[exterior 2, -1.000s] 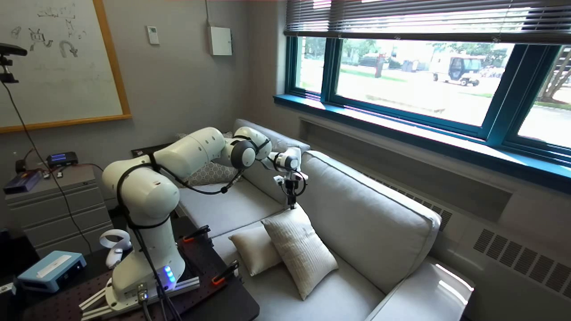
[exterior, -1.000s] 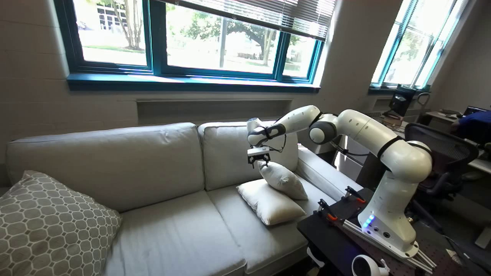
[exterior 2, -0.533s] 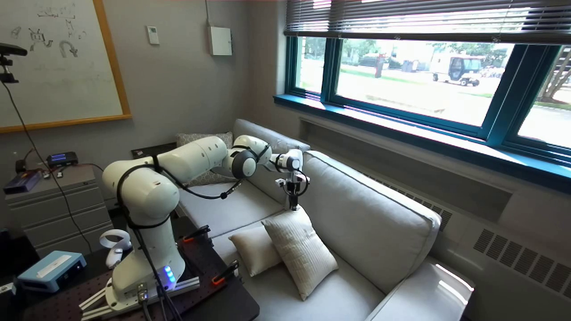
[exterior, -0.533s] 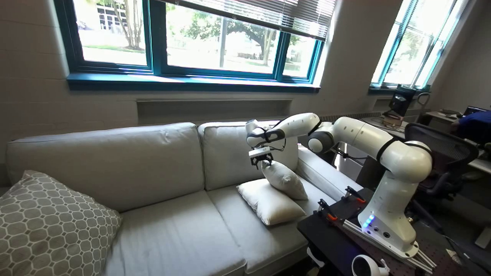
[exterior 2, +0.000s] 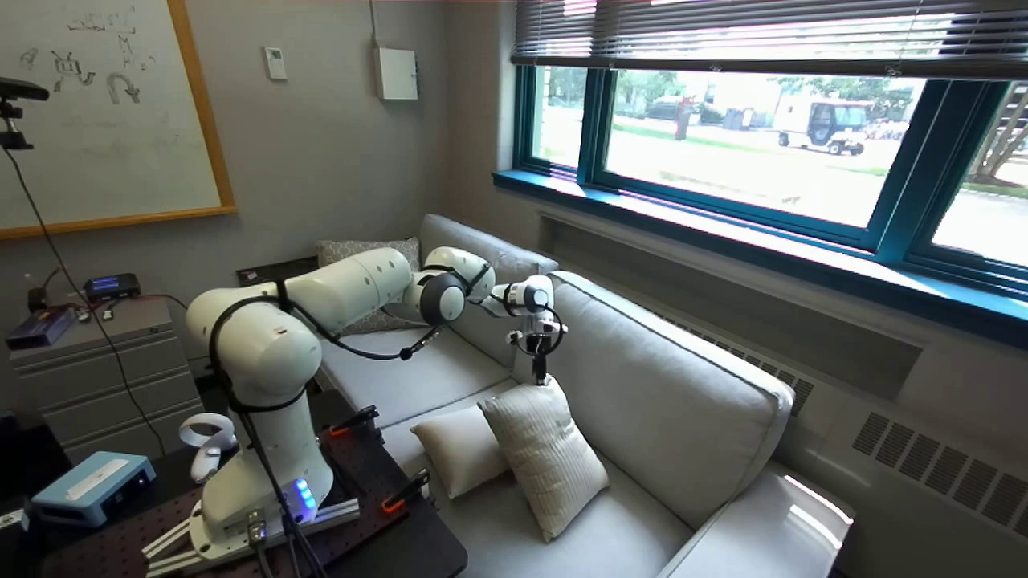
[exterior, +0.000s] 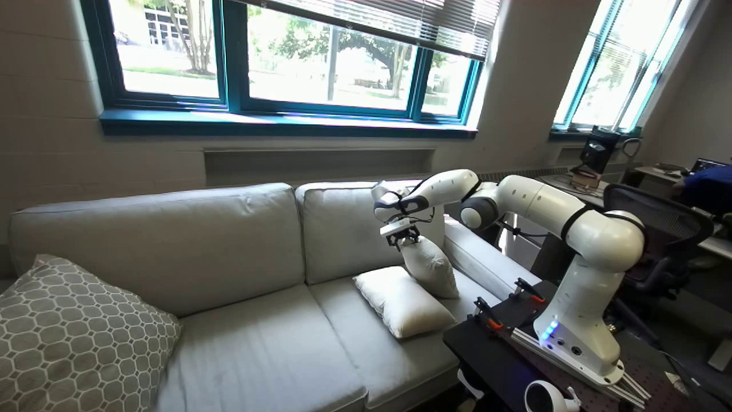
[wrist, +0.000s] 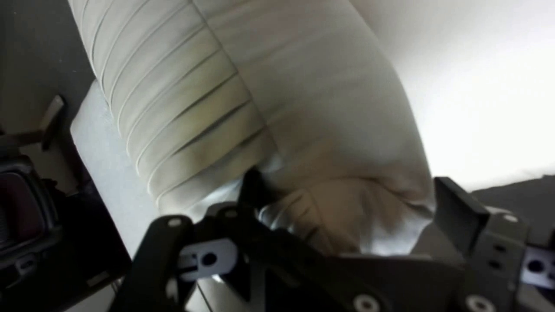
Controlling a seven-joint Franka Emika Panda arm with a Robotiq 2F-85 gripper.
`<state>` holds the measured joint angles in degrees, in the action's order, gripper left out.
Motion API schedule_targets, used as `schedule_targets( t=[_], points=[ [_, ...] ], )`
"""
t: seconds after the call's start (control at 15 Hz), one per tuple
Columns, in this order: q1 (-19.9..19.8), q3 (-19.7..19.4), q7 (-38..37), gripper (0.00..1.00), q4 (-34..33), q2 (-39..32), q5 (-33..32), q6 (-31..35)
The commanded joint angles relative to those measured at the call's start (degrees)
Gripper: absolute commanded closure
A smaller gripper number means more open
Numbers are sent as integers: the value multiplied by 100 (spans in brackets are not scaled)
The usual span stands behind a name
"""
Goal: Arrange the small pillows on the right side of the couch
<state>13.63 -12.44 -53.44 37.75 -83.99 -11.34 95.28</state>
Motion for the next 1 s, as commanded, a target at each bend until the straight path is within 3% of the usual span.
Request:
schedule_targets(
  t=[0.0,0.07,0.33,0.67,0.8,0.87,0.93],
  points=[
    [-117,-5,-262,10,109,0,-192,-236],
    [-141,3,-294,25,141,0,-212,-296],
    [-211,34,-482,58,136,-1,-199,-525],
    [-248,114,-775,92,-330,10,-37,-703],
    [-257,129,-941,96,-692,4,42,-732],
    [-211,67,-1078,98,-565,207,121,-580],
    [-220,71,-1249,94,-617,325,169,-507]
  ],
)
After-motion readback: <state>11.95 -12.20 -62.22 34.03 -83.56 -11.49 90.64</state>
